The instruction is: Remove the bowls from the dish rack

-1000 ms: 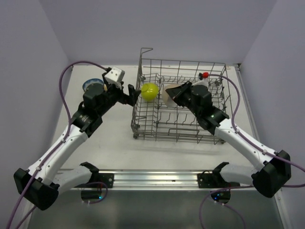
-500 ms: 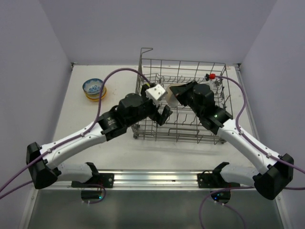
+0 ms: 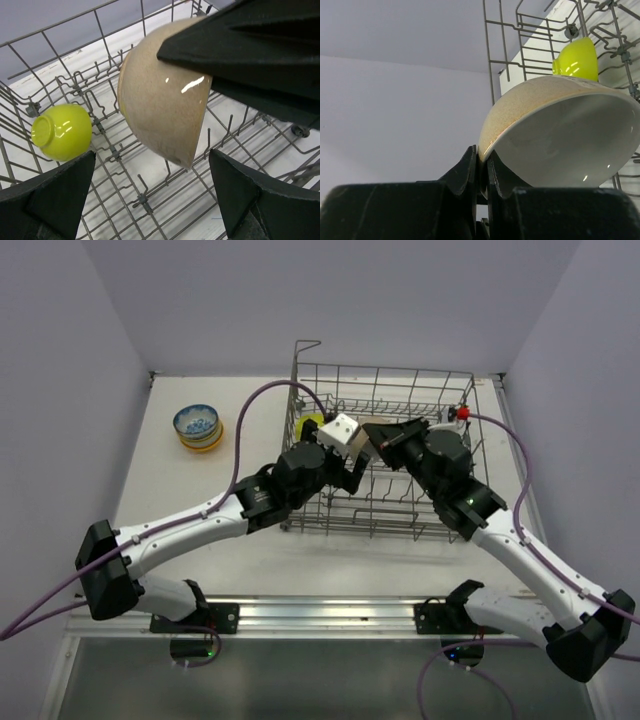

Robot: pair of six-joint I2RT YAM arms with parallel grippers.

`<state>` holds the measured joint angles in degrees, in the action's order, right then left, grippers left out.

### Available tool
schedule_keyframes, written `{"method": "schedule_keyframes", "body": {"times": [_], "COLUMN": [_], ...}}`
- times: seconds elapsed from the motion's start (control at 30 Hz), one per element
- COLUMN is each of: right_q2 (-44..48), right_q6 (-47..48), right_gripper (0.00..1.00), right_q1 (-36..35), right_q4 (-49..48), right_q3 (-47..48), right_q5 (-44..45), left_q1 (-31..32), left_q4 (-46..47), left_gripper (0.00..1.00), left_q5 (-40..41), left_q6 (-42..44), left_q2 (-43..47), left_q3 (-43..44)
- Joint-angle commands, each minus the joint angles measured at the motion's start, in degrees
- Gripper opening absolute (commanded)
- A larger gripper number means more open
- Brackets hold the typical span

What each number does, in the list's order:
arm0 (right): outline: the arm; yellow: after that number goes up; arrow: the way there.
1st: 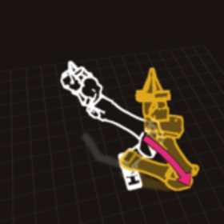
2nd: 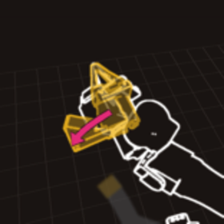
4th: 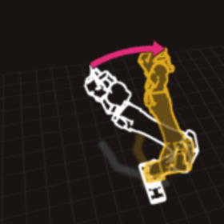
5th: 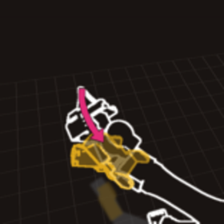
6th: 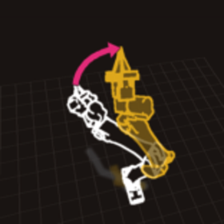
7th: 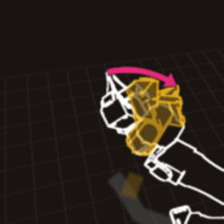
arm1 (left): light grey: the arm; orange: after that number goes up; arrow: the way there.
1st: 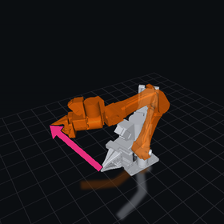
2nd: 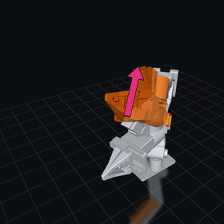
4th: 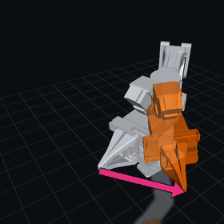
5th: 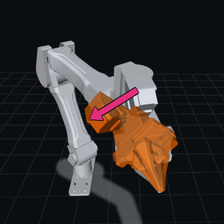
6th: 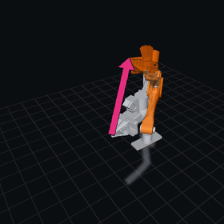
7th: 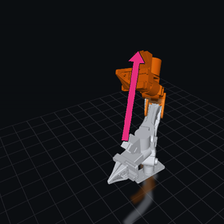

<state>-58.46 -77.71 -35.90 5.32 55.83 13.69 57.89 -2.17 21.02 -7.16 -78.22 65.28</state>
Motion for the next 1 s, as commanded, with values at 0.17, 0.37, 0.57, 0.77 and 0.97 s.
{"method": "schedule_keyframes", "body": {"times": [0.17, 0.37, 0.57, 0.77, 0.97], "right_q2": [3.79, 5.28, 5.11, 4.14, 3.26], "right_q6": [-5.52, -8.51, -10.44, -10.88, -11.32], "right_gripper": [0.0, 0.0, 0.0, 0.07, 0.29], "right_q1": [-0.05, -0.05, -0.05, -0.05, -0.05], "right_q4": [-7.78, -7.17, -7.96, -6.91, -5.5], "right_q3": [-3.01, -3.98, -5.03, -5.12, -5.82], "right_q5": [-0.86, 0.19, -0.77, -0.25, 0.98], "left_q1": [0.47, 0.47, 0.65, 1.09, 1.35], "left_q4": [9.65, 11.48, 11.49, 10.27, 10.87], "left_gripper": [0.86, 0.37, 0.11, 0.0, 0.0], "left_q5": [3.85, 9.13, 13.26, 20.8, 30.66], "left_q6": [-6.46, -7.61, -7.7, -6.46, -4.63], "left_q2": [-4.57, -4.67, -5.81, -8.53, -12.49], "left_q3": [2.4, -0.93, -1.38, 1.69, 4.25]}}
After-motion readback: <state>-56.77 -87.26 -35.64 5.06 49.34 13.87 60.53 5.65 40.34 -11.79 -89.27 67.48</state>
